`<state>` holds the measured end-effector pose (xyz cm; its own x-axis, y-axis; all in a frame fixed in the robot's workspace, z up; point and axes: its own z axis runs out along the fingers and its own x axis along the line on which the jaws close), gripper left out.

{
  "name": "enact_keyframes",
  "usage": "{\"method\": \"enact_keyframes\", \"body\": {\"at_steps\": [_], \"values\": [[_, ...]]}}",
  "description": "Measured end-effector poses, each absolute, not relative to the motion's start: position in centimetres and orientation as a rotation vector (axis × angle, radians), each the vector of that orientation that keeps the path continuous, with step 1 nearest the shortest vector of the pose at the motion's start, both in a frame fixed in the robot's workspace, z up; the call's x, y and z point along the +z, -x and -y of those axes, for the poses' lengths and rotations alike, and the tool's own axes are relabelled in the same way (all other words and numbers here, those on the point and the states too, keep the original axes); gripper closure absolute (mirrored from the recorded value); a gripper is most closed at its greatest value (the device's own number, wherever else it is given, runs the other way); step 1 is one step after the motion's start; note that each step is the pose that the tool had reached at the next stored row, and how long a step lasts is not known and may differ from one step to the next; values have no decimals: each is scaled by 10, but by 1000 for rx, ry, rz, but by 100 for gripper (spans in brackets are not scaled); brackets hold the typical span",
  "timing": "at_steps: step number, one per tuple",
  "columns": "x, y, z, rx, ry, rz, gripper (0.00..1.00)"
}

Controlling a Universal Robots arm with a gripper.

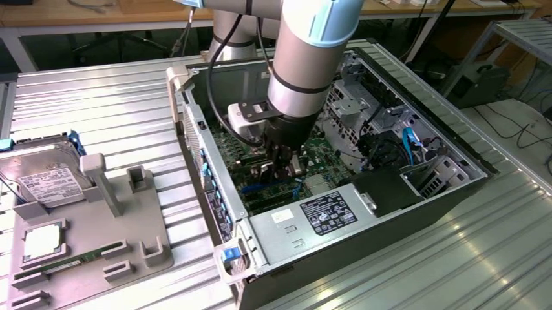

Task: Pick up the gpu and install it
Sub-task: 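Insert the gpu into the slot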

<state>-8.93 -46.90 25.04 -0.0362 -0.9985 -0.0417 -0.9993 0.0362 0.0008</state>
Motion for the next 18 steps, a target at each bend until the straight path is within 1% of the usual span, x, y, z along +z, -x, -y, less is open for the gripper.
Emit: {"method": "enact_keyframes", "body": {"at_steps": [18], "values": [[247, 88, 469, 52, 2160, -2240, 71]]}}
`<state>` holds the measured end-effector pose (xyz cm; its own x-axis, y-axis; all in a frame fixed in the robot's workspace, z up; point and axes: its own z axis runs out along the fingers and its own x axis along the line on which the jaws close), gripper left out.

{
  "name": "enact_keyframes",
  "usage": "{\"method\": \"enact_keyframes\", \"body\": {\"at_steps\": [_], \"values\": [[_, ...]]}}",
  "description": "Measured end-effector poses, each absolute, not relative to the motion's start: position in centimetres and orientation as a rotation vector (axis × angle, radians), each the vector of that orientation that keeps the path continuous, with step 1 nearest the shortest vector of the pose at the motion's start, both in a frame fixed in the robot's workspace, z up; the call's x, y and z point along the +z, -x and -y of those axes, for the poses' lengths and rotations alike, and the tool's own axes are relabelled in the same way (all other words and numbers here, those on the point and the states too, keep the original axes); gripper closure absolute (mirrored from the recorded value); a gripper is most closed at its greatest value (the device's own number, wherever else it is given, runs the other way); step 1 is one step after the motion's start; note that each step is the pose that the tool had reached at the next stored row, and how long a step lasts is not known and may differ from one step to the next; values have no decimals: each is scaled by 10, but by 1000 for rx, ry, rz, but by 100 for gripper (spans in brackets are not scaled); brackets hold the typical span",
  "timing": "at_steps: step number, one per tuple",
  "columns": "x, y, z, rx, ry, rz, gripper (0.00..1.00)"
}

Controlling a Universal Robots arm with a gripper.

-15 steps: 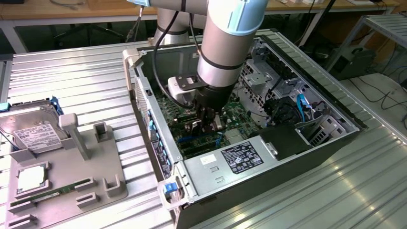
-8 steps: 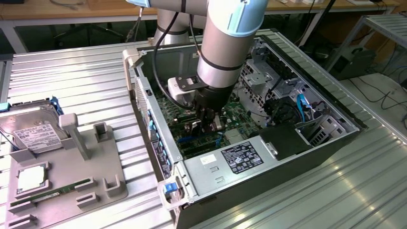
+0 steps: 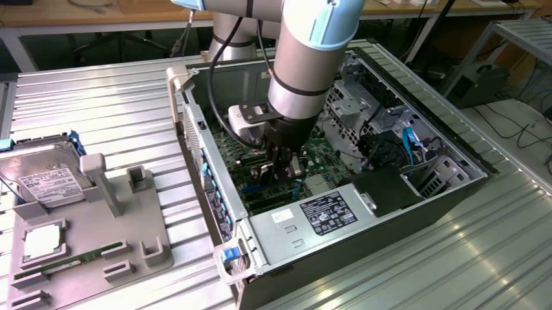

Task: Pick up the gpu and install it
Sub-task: 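Insert the gpu into the slot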

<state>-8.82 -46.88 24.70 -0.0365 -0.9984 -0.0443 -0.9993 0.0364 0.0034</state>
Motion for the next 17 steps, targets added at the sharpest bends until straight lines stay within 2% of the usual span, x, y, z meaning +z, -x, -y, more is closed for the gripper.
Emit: {"method": "enact_keyframes", "body": {"at_steps": [17], "values": [[244, 90, 464, 63, 2165, -2246, 71]]}}
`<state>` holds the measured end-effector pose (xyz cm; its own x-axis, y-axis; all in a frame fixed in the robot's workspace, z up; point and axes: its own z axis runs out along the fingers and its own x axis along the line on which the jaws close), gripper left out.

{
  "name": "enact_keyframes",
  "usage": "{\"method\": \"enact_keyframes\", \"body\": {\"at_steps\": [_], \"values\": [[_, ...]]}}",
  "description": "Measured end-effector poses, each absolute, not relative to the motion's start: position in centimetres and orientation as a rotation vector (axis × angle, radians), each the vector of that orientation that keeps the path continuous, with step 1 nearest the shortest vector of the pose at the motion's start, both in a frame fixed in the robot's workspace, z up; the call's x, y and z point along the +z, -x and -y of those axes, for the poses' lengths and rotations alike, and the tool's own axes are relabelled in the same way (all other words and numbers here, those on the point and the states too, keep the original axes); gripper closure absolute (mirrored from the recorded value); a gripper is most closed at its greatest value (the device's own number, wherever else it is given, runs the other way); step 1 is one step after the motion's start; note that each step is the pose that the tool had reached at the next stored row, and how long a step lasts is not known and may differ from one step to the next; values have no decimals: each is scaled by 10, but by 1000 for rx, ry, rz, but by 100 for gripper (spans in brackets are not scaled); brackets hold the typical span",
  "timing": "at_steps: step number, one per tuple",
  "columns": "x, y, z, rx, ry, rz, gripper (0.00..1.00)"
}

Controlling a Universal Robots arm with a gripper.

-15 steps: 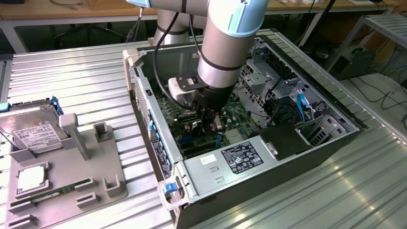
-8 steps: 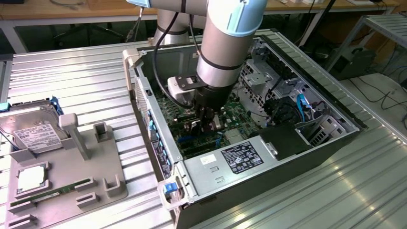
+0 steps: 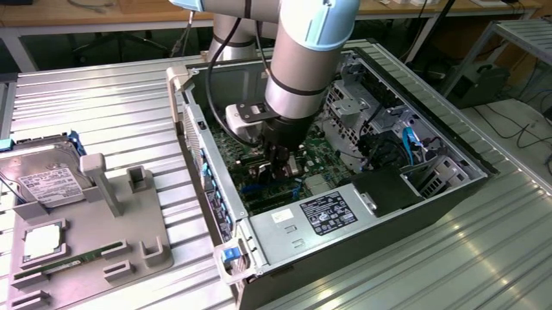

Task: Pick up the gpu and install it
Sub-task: 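Insert the gpu into the slot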

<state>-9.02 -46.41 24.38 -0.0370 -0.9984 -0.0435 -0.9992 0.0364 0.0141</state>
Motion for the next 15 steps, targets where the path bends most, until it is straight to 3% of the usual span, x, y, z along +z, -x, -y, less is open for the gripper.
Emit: {"method": "enact_keyframes", "body": {"at_steps": [15], "values": [[242, 91, 464, 73, 2169, -2251, 71]]}}
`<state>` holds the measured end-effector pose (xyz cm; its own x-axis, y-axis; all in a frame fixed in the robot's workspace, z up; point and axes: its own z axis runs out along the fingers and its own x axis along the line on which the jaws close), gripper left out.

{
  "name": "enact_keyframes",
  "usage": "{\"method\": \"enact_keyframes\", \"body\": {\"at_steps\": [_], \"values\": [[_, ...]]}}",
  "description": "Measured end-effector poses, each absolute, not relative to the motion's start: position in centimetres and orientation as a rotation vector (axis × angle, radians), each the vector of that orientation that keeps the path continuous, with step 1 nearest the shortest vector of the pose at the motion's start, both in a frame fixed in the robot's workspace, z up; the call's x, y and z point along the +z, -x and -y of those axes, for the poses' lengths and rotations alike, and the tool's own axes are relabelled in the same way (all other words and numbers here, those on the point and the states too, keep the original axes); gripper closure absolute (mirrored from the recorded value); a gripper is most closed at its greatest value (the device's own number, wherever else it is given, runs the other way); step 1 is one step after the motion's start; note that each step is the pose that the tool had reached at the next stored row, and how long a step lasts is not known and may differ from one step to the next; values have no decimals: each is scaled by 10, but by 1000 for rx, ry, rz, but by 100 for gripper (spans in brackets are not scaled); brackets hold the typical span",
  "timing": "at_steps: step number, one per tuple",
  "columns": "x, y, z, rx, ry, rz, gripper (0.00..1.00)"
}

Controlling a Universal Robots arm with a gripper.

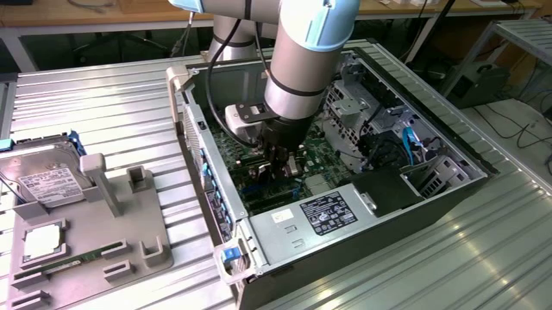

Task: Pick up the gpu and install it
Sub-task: 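Insert the gpu into the slot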

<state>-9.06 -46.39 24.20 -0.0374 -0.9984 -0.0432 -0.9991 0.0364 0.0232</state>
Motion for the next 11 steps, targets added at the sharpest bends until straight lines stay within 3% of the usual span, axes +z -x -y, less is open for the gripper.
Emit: {"method": "enact_keyframes", "body": {"at_steps": [11], "values": [[242, 91, 464, 73, 2169, -2250, 71]]}}
